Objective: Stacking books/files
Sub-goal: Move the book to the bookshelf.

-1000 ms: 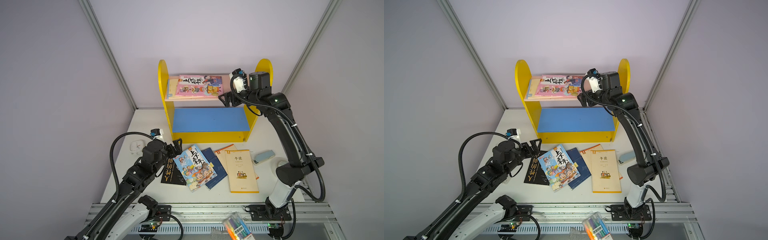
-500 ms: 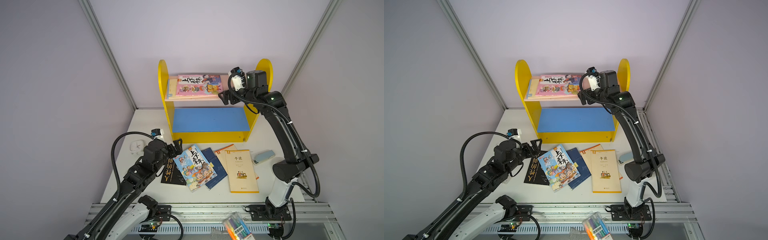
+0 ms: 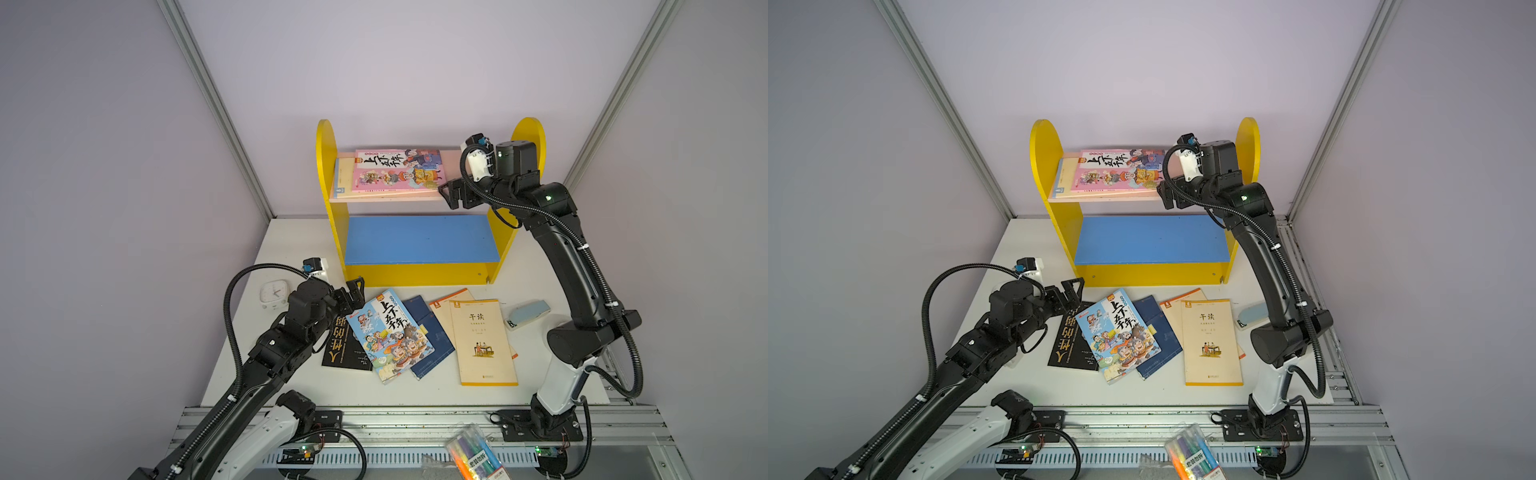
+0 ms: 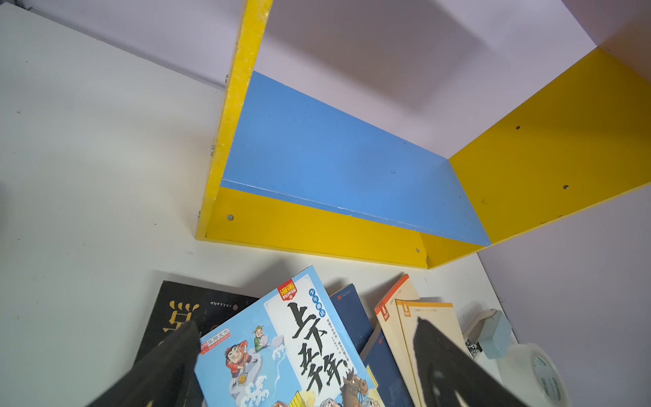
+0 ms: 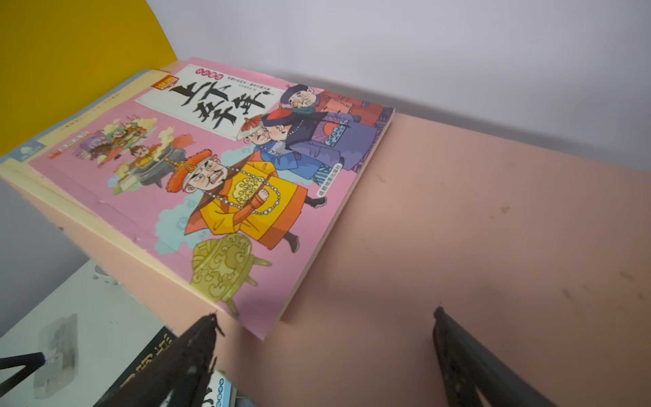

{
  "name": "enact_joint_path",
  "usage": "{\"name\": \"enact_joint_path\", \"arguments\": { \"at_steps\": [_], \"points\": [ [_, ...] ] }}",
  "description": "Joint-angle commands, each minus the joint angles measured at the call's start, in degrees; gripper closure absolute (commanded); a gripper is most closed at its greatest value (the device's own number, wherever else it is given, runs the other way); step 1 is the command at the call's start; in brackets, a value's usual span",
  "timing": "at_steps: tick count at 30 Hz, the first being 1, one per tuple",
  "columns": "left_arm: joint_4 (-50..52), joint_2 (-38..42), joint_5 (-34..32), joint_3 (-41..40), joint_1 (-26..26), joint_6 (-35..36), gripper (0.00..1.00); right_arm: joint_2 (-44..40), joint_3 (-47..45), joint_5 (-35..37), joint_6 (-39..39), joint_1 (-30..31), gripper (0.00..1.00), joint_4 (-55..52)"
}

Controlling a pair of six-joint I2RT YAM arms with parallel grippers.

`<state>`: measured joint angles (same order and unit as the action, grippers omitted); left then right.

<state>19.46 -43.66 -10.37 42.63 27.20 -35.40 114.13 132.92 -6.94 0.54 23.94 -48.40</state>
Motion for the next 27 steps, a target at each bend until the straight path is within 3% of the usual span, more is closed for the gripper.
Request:
{"name": "enact_joint_path", "arguments": {
  "at_steps": [1, 6, 10, 17, 27],
  "points": [
    [-1.84, -0.2, 0.66, -0.01, -0.13, -0.06, 0.03, -0.27, 0.04, -0.98, -4.99, 0.06, 0.02, 3.1],
    [-1.67, -0.11, 0.84, -0.18, -0.13, -0.08, 0.03, 4.83, 7.41, -1.67, -7.18, 0.05, 0.0, 1.03],
    [-1.13, 0.28, 0.67, -0.36, -0.24, -0.2, 0.03, 8.99, 13.16, -1.84, -7.34, 0.12, 0.15, -1.93],
    [-0.66, 0.93, 0.57, -0.66, -0.63, -0.29, 0.03, 10.58, 13.61, -4.42, -6.72, 0.55, 0.28, -1.96],
    [-0.7, 1.12, 0.67, -1.25, -1.1, -0.53, 0.03, 12.01, 13.53, -6.82, -3.46, 2.07, 0.33, -3.25]
  ]
}}
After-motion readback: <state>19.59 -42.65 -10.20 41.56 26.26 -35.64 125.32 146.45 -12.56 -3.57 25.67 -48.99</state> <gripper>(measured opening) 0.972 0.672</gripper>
